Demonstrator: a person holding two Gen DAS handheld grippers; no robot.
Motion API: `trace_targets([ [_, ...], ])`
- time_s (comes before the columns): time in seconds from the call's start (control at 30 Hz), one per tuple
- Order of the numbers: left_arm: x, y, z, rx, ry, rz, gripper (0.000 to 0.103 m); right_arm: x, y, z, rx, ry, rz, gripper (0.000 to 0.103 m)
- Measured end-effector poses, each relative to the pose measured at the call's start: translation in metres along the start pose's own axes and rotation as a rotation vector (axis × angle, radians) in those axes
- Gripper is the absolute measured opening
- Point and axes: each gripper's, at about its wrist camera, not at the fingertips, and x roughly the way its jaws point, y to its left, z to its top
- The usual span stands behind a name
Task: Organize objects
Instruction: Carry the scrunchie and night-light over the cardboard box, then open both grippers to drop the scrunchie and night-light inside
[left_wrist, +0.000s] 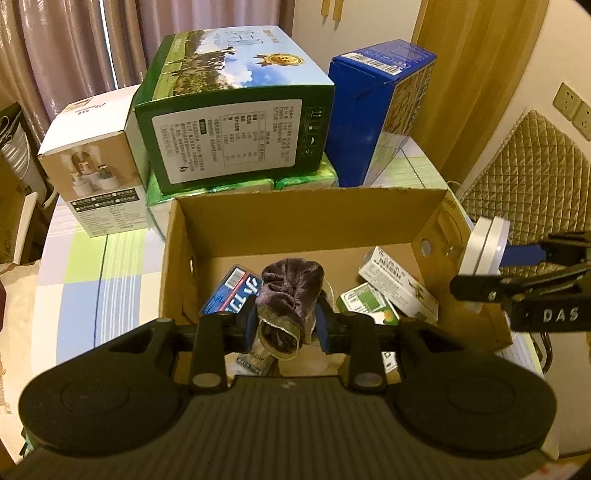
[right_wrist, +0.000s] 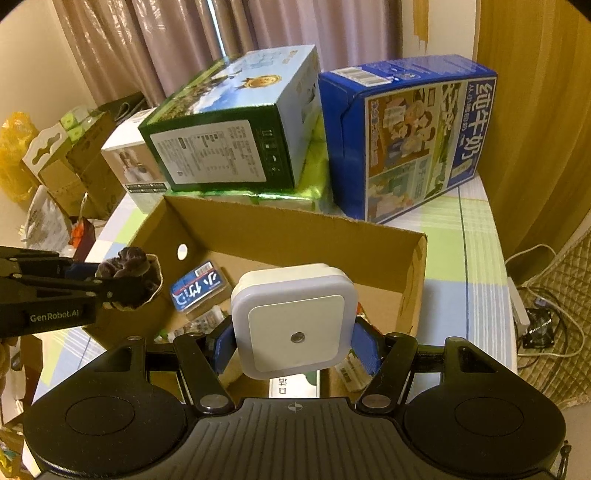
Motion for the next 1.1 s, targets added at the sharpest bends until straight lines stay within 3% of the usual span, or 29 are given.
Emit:
trace_targets([
  [0.07,0.001,-0.001,0.0,0.0,-0.024,0.015,0.053,0.003,-0.001,0.0,0.003,-0.002,-0.001,0.062],
  [0.67,0.002,0.009,-0.01,0.019,-0.021,0.026,0.055,0.006,0.001,-0.002,0.009,0.001,0.006,0.062],
  [0.97,0.001,0.011,-0.009,0.019,-0.023,0.028,0.059,0.003,-0.001,0.002,0.037,-0.044,0.03,0.063],
  [1.0,0.001,0.011,-0.009,0.018,-0.023,0.028,0.06,0.003,-0.002,0.002,0.043,-0.063,0.046,0.064],
  [1.03,0.0,0.011,-0.01,0.017,-0.023,0.027,0.06,0.002,-0.003,0.003,0.05,-0.082,0.063,0.078],
  [1.1,0.0,0.011,-0.011,0.016,-0.024,0.028,0.061,0.0,-0.006,0.005,0.071,-0.114,0.073,0.096],
])
